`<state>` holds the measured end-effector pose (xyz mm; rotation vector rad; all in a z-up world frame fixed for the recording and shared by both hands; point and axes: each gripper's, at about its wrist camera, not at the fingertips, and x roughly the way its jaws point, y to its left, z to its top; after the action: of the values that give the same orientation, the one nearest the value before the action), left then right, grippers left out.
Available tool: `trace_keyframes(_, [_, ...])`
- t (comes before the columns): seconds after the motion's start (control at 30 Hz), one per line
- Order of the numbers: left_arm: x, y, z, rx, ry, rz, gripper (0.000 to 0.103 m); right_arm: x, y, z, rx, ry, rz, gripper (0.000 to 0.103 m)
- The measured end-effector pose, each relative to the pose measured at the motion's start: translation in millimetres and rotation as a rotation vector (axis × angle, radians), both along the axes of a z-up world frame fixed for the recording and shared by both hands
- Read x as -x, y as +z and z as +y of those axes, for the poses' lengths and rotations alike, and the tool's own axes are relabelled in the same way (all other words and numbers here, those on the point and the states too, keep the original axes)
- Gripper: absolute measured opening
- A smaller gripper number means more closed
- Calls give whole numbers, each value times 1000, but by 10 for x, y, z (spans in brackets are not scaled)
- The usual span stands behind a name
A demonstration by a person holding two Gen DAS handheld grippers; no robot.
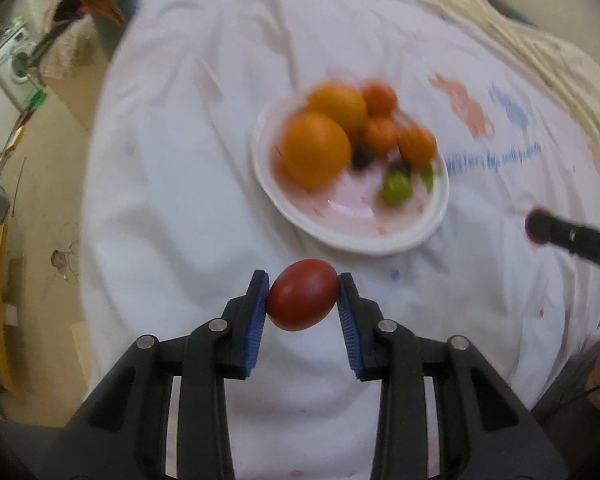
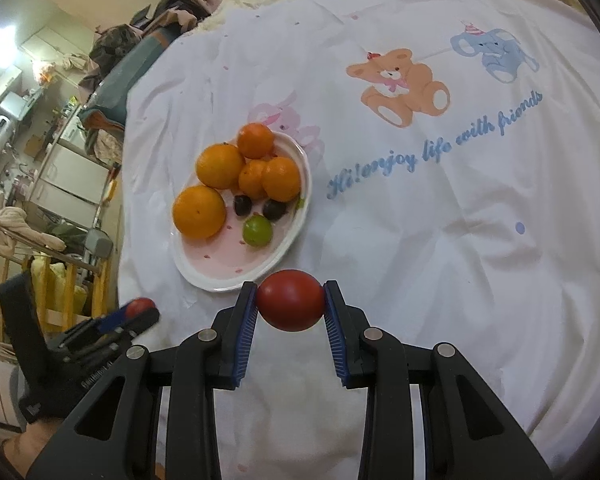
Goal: Organize fruits
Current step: 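Lower both red tomatoes onto the plate and open both grippers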
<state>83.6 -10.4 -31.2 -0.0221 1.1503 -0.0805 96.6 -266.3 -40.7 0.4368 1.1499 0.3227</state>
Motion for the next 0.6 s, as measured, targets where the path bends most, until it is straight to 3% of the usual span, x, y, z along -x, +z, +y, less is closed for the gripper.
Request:
trace_keyframes(0.13, [-154,169,64,21,24,-40,30,-94,93,55,-22,17,-44,35])
trace_keyframes(0.27, [-292,223,-9,11,-19,-50,30,-237,86,84,-30,26,-58,35])
trace_keyframes(0.43, [-476,72,-104,62,-25,2,30,-400,-44,92,-91,19,-28,35])
trace_keyframes(0.6, [-651,-122,-313,47,-64,40,31,-555,-233,207,-101,36,14,35])
